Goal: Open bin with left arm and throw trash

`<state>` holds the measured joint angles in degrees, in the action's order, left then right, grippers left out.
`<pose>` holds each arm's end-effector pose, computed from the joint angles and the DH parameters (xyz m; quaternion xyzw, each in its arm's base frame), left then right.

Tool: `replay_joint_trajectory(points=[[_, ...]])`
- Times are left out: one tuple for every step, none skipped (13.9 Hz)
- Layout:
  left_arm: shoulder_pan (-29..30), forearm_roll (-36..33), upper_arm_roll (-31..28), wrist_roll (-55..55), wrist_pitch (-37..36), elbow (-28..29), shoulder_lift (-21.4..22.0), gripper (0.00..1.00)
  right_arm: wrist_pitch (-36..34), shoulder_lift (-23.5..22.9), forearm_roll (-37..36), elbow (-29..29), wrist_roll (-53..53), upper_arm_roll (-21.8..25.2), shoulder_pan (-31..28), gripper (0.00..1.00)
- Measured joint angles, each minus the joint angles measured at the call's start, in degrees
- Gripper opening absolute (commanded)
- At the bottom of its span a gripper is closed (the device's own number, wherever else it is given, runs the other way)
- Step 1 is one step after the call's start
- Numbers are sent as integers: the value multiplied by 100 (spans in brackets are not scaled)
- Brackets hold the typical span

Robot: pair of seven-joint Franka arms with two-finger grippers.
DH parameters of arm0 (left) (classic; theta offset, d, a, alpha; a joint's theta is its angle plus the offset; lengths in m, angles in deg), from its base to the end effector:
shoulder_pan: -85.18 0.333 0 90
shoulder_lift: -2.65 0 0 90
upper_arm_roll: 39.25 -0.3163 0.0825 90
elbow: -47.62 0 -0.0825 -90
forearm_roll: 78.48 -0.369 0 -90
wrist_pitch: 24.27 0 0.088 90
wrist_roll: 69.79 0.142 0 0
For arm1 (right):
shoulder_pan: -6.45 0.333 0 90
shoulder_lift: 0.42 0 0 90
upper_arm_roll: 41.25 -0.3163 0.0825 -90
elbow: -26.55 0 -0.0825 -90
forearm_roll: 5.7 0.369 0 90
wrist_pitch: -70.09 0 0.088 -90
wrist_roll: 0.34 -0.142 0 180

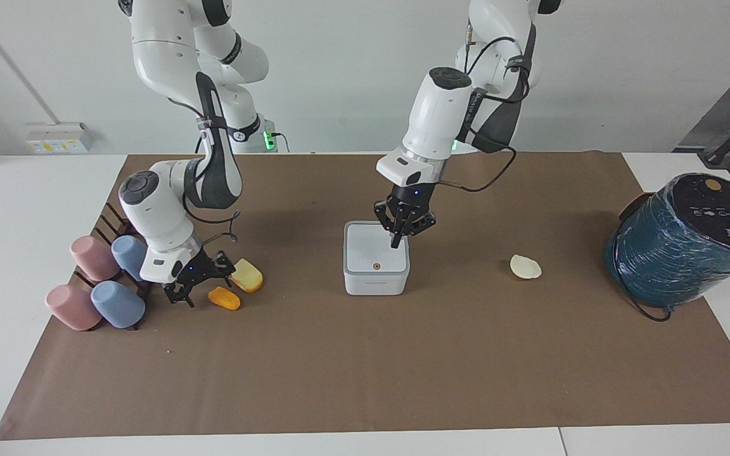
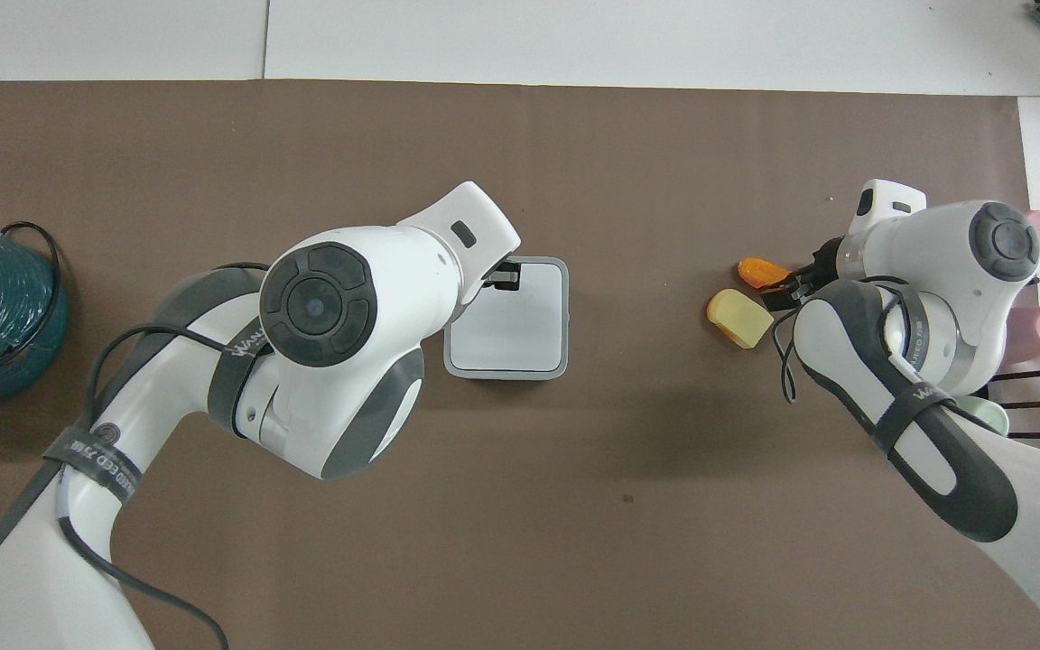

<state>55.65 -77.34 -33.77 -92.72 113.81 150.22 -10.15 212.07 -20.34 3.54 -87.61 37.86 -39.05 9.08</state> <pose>0.5384 -0.3731 0.4430 0.9757 -0.0940 0.1636 0.1113 0.6146 0.0082 0.2766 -0.9581 -0.2740 -0.0808 0.0225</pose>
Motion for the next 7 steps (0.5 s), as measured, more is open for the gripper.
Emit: replay_joint_trajectory(points=[[-40, 1, 2, -18, 52, -74, -134, 0, 4, -37, 2, 1, 28, -1, 0, 100], [-71, 1, 1, -28, 81, -154, -259, 0, 4, -60, 2, 1, 32, -7, 0, 100], [-85, 2, 0, -29, 97, -210, -355, 0, 4, -71, 2, 2, 33, -21, 1, 100], [-89, 2, 0, -29, 99, -235, -423, 0, 4, -74, 2, 2, 33, -33, 2, 100], [-89, 1, -2, -29, 99, -240, -480, 0, 4, -74, 2, 3, 33, -42, 2, 100], [-95, 1, -3, -29, 95, -232, -526, 0, 4, -74, 2, 7, 33, -47, 2, 94], [-114, 1, -2, -29, 94, -200, -572, 0, 5, -74, 2, 11, 34, -53, 4, 90]])
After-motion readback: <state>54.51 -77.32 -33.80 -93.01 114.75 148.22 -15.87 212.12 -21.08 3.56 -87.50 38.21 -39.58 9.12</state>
